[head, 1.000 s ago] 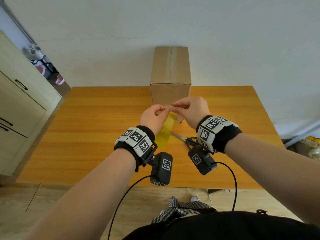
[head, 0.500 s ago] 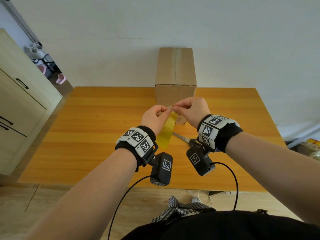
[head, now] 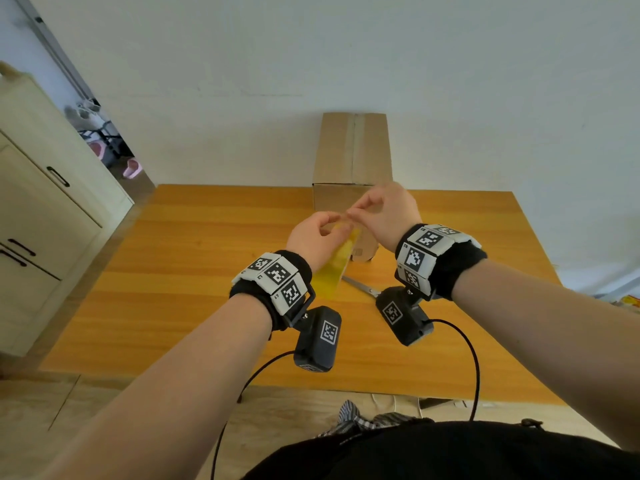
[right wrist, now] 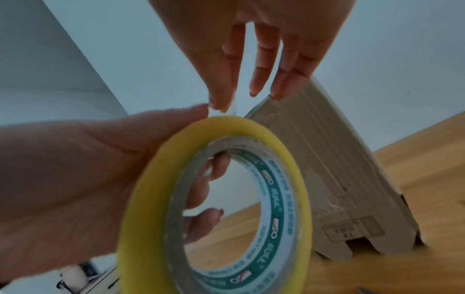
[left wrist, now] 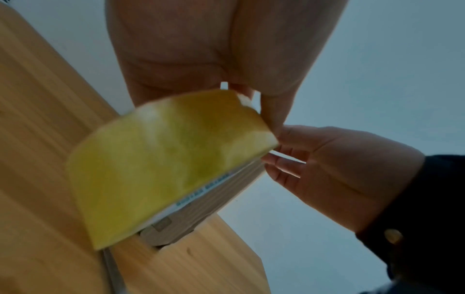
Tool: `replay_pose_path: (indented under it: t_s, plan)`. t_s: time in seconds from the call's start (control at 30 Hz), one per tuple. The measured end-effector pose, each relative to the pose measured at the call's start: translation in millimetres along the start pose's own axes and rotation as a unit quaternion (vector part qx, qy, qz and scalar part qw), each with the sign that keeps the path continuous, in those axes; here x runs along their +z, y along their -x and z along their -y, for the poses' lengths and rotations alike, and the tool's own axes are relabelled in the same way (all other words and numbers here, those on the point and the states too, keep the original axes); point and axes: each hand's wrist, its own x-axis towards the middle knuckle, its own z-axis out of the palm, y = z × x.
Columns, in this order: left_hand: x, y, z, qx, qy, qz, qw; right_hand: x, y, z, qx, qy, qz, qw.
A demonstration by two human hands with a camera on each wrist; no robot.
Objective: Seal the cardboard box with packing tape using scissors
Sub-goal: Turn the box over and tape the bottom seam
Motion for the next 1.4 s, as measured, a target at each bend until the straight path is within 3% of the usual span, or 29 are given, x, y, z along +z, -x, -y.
replay_pose_path:
  t_s: [0.13,0.2,0.3,0.53,0.67,0.87,1.03,1.17,1.4]
  plan:
    - [-8.1,0.7,-12.9,-0.076,0.094,0.069,0.990,-12.3,-5.2,2.3,0.001,-0.006,-0.011,1.000]
    - [-11.4,1.2,-17.7,-0.066,0.104,0.123,0.985,-17.7,-6.9,3.5,-0.001,-0.014,-0.022,1.000]
    - [-12.0,3.9,-24.3,-0.032,0.070,0.140,0.987,-28.4,-11.4,0.9,0.009,-0.024,-0.043,0.999]
    - [-22.1,-0.2,-52.6,0.046,-0.112,0.063,0.991,-43.3,-18.2,-13.0,0.058,-0.067,-0.089,0.992]
    - [-26.1,-4.1,-61.1,0.025,-0.164,0.027,0.986,-52.4,-24.8,-14.9,0.071,-0.090,-0.091,0.989]
    - [-38.5,-4.3,-58.2,-0.032,-0.130,0.020,0.991,-81.5,-42.7,-33.9,0.146,-0.188,-0.122,0.964]
    - [-46.7,-0.9,-53.5,-0.062,-0.287,-0.032,0.955,-83.2,-39.6,-57.1,0.148,-0.220,-0.084,0.960]
    - [-55.8,-10.4,-52.0,-0.052,-0.414,-0.077,0.905,-73.1,-31.6,-64.9,0.161,-0.267,-0.055,0.949]
    - [-76.6,-33.1,-49.5,-0.046,-0.468,-0.062,0.880,-63.8,-30.9,-54.7,0.188,-0.344,-0.054,0.918]
